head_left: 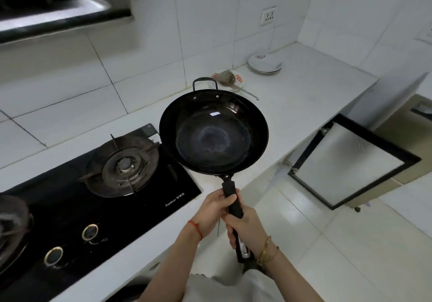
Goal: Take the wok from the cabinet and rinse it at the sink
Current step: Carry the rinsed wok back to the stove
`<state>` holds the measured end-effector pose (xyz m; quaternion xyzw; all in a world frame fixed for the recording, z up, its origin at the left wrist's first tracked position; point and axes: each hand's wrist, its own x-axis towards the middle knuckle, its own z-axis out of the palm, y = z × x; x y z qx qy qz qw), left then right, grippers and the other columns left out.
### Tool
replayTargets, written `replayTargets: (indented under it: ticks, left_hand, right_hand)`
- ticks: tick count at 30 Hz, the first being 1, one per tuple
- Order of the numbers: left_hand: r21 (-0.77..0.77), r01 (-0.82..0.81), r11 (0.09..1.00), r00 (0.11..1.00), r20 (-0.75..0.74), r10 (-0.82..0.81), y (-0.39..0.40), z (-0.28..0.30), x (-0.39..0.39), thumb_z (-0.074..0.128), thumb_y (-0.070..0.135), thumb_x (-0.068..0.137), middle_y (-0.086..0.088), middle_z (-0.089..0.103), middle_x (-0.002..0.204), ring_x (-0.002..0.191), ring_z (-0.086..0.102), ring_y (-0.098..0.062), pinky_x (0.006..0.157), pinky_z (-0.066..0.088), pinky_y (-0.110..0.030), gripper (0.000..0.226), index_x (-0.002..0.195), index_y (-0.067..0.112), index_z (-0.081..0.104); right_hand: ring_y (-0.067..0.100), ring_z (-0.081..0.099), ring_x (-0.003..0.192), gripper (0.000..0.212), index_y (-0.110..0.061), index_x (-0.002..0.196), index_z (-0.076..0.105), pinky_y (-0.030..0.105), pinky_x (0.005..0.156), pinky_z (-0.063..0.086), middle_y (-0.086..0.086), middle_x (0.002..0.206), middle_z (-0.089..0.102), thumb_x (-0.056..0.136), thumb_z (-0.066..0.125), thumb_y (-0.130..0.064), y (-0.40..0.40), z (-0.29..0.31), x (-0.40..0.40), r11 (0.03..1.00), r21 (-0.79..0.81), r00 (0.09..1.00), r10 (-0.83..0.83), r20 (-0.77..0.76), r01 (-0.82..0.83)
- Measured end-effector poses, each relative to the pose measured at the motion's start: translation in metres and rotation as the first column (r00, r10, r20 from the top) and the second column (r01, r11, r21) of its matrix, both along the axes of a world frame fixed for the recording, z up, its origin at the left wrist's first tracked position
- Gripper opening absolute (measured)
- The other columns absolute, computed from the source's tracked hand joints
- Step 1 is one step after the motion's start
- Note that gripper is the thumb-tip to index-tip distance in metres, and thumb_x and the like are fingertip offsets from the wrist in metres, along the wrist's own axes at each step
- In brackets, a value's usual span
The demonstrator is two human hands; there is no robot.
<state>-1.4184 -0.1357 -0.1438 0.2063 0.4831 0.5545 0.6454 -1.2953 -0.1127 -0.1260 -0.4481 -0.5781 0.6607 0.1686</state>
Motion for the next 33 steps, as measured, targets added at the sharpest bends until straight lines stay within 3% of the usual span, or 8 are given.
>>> replayTargets:
  ticks: [3,8,16,33]
  left_hand:
    - [-0.023,-0.089,0.996,0.996,0.026,0.089,0.032,-0.006,0.003,0.063,0.013,0.087,-0.009,0.067,0.097,0.094,0.065,-0.022,0.092,0.050,-0.034,0.037,0.120,-0.003,0.058]
    - [-0.026,-0.263,0.964,0.962,0.065,0.264,0.083,-0.009,0.020,0.052,0.002,0.095,-0.012,0.063,0.097,0.093,0.064,-0.021,0.086,0.052,-0.028,0.031,0.125,-0.007,0.053]
    - [-0.053,-0.458,0.887,0.885,0.068,0.461,0.150,-0.007,0.044,0.048,0.005,0.098,-0.008,0.062,0.092,0.090,0.062,-0.018,0.083,0.052,-0.025,0.033,0.129,-0.006,0.050]
    - [-0.146,-0.557,0.818,0.815,0.097,0.572,0.183,-0.031,0.024,0.049,0.007,0.098,-0.007,0.063,0.091,0.090,0.061,-0.019,0.089,0.050,-0.029,0.034,0.130,-0.003,0.050]
  right_hand:
    - [0.025,0.046,0.036,0.013,0.001,0.073,0.054,0.030,0.040,0.042,0.017,0.048,0.050,0.086,0.052,-0.001,0.039,-0.005,0.001,0.998,-0.010,0.998,0.055,-0.007,-0.055]
    - [0.024,0.045,0.036,0.028,0.000,0.055,0.053,0.028,0.044,0.041,0.017,0.043,0.049,0.083,0.050,0.001,0.107,-0.003,0.011,0.971,0.018,0.972,0.237,0.014,-0.237]
    - [0.025,0.048,0.036,0.023,-0.004,0.063,0.053,0.026,0.041,0.040,0.011,0.043,0.051,0.085,0.052,-0.003,0.194,-0.001,0.020,0.908,0.032,0.907,0.415,0.063,-0.418]
    - [0.024,0.046,0.033,0.024,-0.002,0.062,0.051,0.028,0.038,0.041,0.008,0.042,0.048,0.086,0.050,0.002,0.233,-0.033,-0.010,0.872,-0.048,0.871,0.488,0.048,-0.486]
